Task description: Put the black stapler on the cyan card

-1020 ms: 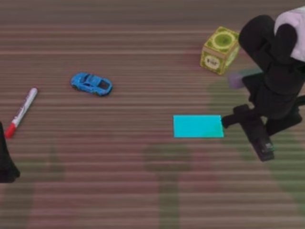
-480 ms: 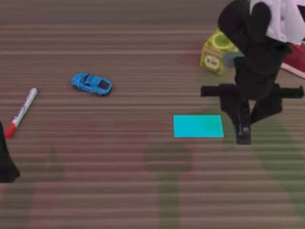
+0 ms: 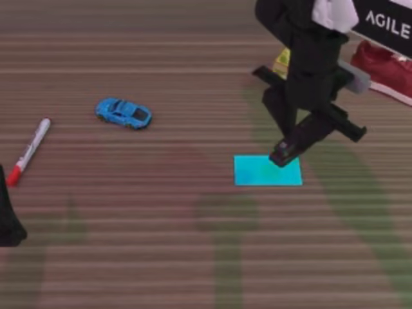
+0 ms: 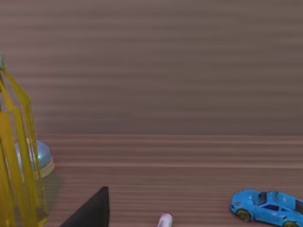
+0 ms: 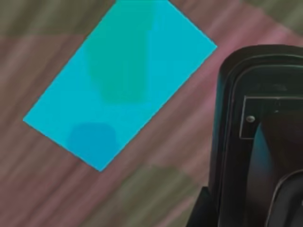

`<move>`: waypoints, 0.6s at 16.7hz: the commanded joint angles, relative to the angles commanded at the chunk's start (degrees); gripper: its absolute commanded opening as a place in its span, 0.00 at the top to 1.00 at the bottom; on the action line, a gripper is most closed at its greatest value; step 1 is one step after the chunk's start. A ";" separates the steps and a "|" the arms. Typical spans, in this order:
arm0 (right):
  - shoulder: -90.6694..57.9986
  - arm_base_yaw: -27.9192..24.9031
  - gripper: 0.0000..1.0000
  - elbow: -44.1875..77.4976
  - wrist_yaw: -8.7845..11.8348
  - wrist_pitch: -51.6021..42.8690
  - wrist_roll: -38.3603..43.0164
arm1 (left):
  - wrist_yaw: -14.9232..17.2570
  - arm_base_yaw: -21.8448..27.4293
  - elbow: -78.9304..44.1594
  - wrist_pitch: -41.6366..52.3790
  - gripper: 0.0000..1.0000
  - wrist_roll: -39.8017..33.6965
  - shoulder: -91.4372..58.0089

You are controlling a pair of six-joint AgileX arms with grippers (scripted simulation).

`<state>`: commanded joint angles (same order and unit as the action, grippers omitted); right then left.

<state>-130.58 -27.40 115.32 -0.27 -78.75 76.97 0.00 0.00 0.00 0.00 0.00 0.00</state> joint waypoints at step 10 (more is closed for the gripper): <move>-8.40 -1.45 1.00 19.48 -0.33 -7.14 40.77 | 0.00 0.00 0.00 0.00 0.00 0.00 0.00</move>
<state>-138.98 -28.85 134.80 -0.60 -85.89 117.75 0.00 0.00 0.00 0.00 0.00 0.00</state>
